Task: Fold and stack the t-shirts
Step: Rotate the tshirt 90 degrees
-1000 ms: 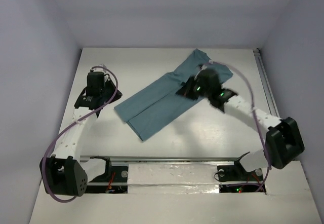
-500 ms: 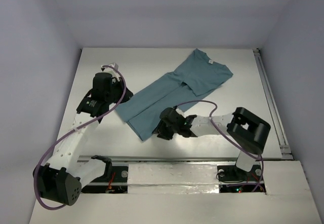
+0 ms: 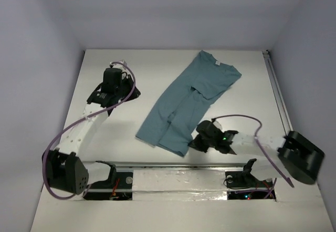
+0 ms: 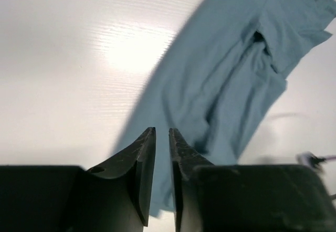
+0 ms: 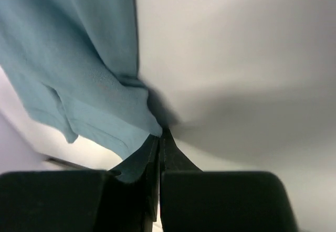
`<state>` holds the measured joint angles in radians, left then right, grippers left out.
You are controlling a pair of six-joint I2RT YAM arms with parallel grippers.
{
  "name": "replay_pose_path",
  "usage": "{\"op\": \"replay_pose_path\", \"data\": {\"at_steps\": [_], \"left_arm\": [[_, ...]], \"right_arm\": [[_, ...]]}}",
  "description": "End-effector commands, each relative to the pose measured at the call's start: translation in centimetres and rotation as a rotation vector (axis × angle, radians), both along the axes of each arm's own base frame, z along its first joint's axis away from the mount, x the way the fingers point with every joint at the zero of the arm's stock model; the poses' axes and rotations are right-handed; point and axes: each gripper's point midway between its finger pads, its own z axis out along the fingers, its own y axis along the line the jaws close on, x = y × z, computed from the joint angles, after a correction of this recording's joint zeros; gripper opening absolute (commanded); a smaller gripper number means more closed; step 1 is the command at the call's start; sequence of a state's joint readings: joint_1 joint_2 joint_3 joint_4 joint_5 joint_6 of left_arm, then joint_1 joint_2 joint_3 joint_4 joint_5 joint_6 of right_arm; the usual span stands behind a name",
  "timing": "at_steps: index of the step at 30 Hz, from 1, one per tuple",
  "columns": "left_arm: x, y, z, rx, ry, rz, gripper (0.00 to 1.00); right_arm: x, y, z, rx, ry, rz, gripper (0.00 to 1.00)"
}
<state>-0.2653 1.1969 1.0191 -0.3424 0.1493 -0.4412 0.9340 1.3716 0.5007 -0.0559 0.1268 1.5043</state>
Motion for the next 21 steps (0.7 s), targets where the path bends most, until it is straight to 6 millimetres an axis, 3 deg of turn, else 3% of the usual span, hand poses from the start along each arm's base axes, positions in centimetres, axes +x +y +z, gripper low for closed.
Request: {"op": "replay_pose_path", "data": {"at_steps": [1, 2, 3, 4, 5, 6, 7, 8, 9, 10, 11, 12, 13, 14, 15, 16, 17, 18, 19, 20, 21], "left_arm": [[2.8, -1.4, 0.7, -0.002, -0.048, -0.030, 0.18], [3.4, -2.1, 0.9, -0.004, -0.057, -0.047, 0.20], [4.1, -2.4, 0.5, 0.000, -0.051, -0.054, 0.22], [5.1, -3.4, -1.2, 0.011, -0.026, -0.082, 0.27], [6.2, -4.3, -0.8, 0.007, -0.043, -0.100, 0.29], [6.7, -5.5, -1.5, 0.012, -0.035, -0.130, 0.31], [8.0, -6.5, -4.0, 0.027, 0.008, -0.148, 0.33], [9.6, -7.5, -3.0, 0.028, -0.025, -0.168, 0.34], [10.7, -8.0, -3.7, 0.033, -0.015, -0.174, 0.34], [11.8, -9.1, -6.8, 0.049, 0.038, -0.196, 0.37], [14.2, -10.2, -4.9, 0.039, -0.021, -0.216, 0.39], [15.5, -10.6, -5.5, 0.046, -0.016, -0.215, 0.39], [16.7, -11.1, -9.0, 0.063, 0.043, -0.224, 0.40], [19.4, -12.4, -6.2, 0.042, -0.031, -0.237, 0.40], [20.3, -13.2, -6.8, 0.036, -0.023, -0.266, 0.41], [20.7, -14.2, -10.5, 0.046, 0.049, -0.292, 0.41], [21.6, -14.8, -10.7, 0.039, 0.046, -0.309, 0.42], [23.6, -16.3, -8.0, 0.002, -0.024, -0.344, 0.42], [23.9, -16.8, -11.6, 0.003, 0.043, -0.359, 0.43], [25.6, -17.8, -9.0, -0.025, -0.028, -0.370, 0.45], [25.5, -19.0, -9.6, -0.049, -0.019, -0.402, 0.47]], "right_arm": [[-4.7, -7.4, -1.6, -0.229, 0.074, 0.071, 0.00], [-6.3, -9.1, -2.2, -0.266, 0.120, 0.083, 0.03], [-6.5, -9.1, -1.1, -0.227, 0.094, 0.089, 0.16], [-6.9, -9.5, -1.0, -0.227, 0.097, 0.100, 0.32], [-7.5, -10.4, -0.9, -0.255, 0.112, 0.104, 0.62], [-7.5, -10.6, -0.4, -0.254, 0.102, 0.103, 0.70], [-7.4, -10.8, 0.5, -0.242, 0.081, 0.097, 0.72], [-7.6, -11.9, 0.9, -0.282, 0.082, 0.090, 0.73], [-7.1, -11.6, 2.3, -0.265, 0.049, 0.082, 0.73], [-6.8, -11.6, 3.5, -0.248, 0.011, 0.091, 0.73], [-6.7, -12.1, 4.0, -0.262, -0.004, 0.085, 0.66], [-6.4, -11.9, 5.3, -0.244, -0.027, 0.075, 0.55], [-6.3, -11.9, 5.9, -0.239, -0.037, 0.071, 0.41], [-6.2, -12.0, 6.5, -0.233, -0.055, 0.072, 0.14], [-6.1, -12.0, 6.9, -0.229, -0.064, 0.072, 0.05], [-5.9, -11.8, 7.7, -0.218, -0.078, 0.071, 0.00], [-5.7, -11.8, 8.0, -0.220, -0.090, 0.074, 0.00], [-5.6, -11.7, 8.3, -0.219, -0.099, 0.077, 0.00], [-5.4, -11.6, 8.9, -0.217, -0.112, 0.081, 0.00], [-5.3, -11.8, 9.1, -0.230, -0.115, 0.078, 0.00], [-5.2, -11.8, 9.2, -0.241, -0.115, 0.080, 0.00]]}}
